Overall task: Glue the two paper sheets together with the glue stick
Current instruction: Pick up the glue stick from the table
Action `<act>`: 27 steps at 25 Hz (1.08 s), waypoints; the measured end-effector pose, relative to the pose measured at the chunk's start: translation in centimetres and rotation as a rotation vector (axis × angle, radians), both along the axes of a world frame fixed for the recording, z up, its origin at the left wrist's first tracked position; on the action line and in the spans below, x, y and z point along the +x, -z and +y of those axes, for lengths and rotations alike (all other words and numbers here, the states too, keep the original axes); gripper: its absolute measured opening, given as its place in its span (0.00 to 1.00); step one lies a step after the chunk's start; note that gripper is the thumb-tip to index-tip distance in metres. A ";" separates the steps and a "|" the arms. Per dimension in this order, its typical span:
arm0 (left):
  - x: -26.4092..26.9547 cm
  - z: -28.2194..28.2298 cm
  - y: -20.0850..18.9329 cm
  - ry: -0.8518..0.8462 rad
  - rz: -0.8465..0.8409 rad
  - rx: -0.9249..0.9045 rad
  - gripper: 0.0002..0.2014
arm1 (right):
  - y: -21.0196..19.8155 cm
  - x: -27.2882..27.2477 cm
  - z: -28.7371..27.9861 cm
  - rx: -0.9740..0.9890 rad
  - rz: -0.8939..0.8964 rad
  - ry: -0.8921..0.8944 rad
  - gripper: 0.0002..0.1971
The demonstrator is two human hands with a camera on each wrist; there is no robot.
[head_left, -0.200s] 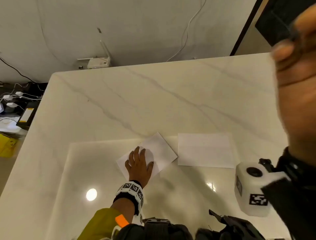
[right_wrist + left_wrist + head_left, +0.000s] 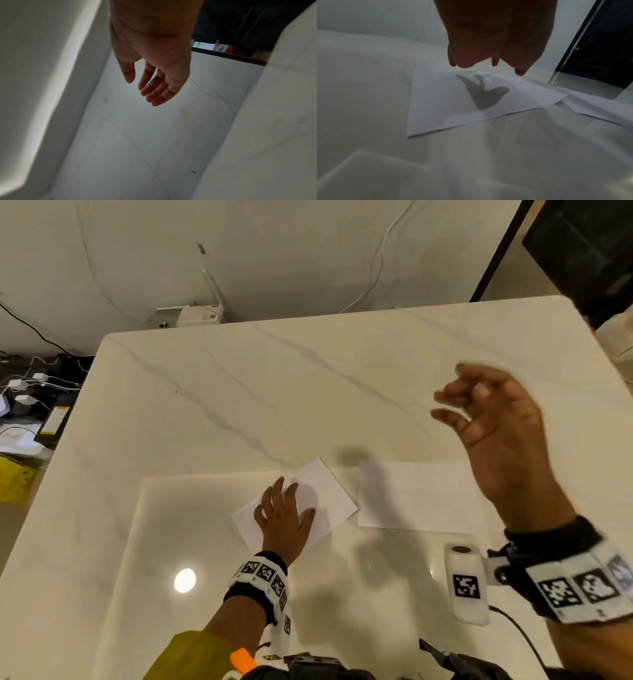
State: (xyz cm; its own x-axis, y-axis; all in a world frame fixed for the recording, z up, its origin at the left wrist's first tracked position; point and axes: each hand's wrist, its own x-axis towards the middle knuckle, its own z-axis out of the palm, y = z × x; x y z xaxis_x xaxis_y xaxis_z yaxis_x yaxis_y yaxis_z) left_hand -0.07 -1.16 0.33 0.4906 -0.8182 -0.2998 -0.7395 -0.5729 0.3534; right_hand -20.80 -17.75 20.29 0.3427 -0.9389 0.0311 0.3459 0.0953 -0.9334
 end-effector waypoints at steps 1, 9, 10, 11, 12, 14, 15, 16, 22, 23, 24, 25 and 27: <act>-0.1 -0.2 0.0 0.007 -0.014 -0.019 0.38 | 2.6 0.0 0.4 0.020 0.090 0.025 0.07; -0.2 -0.3 -0.4 0.085 -0.129 -0.002 0.44 | 15.6 -1.2 3.1 0.322 0.301 0.048 0.11; -0.4 0.0 -0.5 0.093 -0.138 0.009 0.45 | 16.0 -1.4 3.7 0.335 0.303 0.054 0.12; -0.5 0.2 -0.8 0.101 -0.136 0.033 0.46 | 16.5 -1.5 4.1 0.341 0.313 0.051 0.12; -0.8 0.6 -0.9 0.115 -0.148 0.047 0.46 | 17.3 -1.9 4.9 0.341 0.321 0.051 0.12; -1.7 1.8 -1.2 0.154 -0.193 0.077 0.41 | 18.3 -2.7 6.5 0.343 0.334 0.047 0.11; -2.0 2.5 -1.3 0.162 -0.212 0.076 0.37 | 18.6 -3.0 7.4 0.335 0.334 0.029 0.10; -2.4 3.2 -1.3 0.163 -0.222 0.072 0.35 | 18.8 -3.3 8.1 0.317 0.337 0.006 0.10; -4.5 6.3 -2.3 0.211 -0.234 0.088 0.34 | 19.4 -4.5 11.9 0.067 0.836 -0.235 0.21; -4.7 6.6 -2.3 0.221 -0.259 0.095 0.34 | 19.7 -4.7 12.4 -0.033 1.062 -0.310 0.23; -5.0 7.0 -2.2 0.230 -0.276 0.106 0.34 | 19.8 -4.8 13.0 -0.126 1.235 -0.348 0.24; -5.3 7.5 -2.1 0.236 -0.279 0.121 0.35 | 19.9 -4.9 13.7 -0.202 1.333 -0.363 0.25; -5.5 7.7 -1.7 0.247 -0.266 0.167 0.36 | 20.1 -4.9 14.5 -0.271 1.386 -0.374 0.25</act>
State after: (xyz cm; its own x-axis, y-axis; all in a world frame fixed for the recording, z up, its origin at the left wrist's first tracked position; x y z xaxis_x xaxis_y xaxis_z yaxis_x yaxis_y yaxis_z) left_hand -5.54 6.58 1.98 0.3633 -0.8722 -0.3275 -0.9155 -0.3994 0.0482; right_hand -25.65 -3.20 0.15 0.4621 -0.8095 -0.3621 -0.8313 -0.2533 -0.4947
